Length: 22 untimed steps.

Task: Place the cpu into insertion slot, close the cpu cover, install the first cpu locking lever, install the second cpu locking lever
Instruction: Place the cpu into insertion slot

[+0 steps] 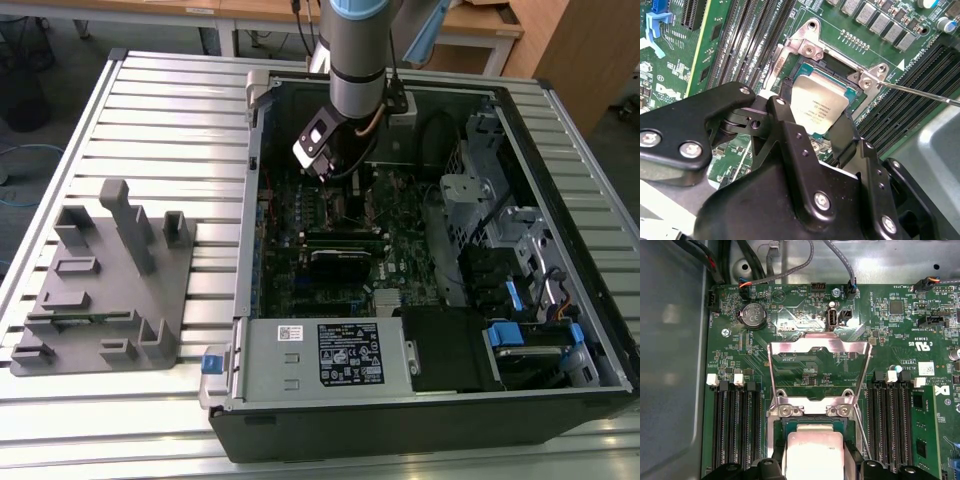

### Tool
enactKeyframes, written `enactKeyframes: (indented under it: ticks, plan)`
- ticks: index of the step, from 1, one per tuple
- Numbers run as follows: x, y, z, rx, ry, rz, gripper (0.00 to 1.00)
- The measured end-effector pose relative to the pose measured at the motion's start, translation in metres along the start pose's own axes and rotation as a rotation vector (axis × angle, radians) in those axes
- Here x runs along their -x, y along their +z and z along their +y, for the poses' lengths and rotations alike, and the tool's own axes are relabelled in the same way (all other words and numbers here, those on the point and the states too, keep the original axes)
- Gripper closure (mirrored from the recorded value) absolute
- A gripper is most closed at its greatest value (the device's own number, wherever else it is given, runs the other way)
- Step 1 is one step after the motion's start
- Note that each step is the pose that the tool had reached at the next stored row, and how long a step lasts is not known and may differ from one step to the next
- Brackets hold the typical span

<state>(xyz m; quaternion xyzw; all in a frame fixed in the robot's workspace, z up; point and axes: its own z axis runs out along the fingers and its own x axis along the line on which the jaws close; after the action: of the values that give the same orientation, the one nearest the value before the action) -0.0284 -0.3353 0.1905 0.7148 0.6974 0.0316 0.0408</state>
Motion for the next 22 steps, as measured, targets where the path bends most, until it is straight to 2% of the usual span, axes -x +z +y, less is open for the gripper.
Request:
enactKeyframes:
  ticks: [3, 4, 5, 11, 15, 20, 22]
  plan:
    - [-0.0005, 0.0010, 0.0002, 0.0019, 0.000, 0.0027, 0.45]
    - [-0.0004, 0.0009, 0.0002, 0.0012, 0.000, 0.0021, 0.45]
    - [-0.0003, 0.0006, 0.0001, 0.0007, 0.000, 0.0012, 0.40]
    - [0.0000, -0.0010, 0.0001, 0.0001, 0.000, 0.0001, 0.40]
    - [0.0000, -0.0088, 0.0009, 0.0002, 0.000, 0.0002, 0.40]
    - [0.0002, -0.0232, 0.0024, 0.0001, 0.000, 0.0001, 0.40]
    - [0.0003, -0.0268, 0.0028, 0.0001, 0.000, 0.0000, 0.40]
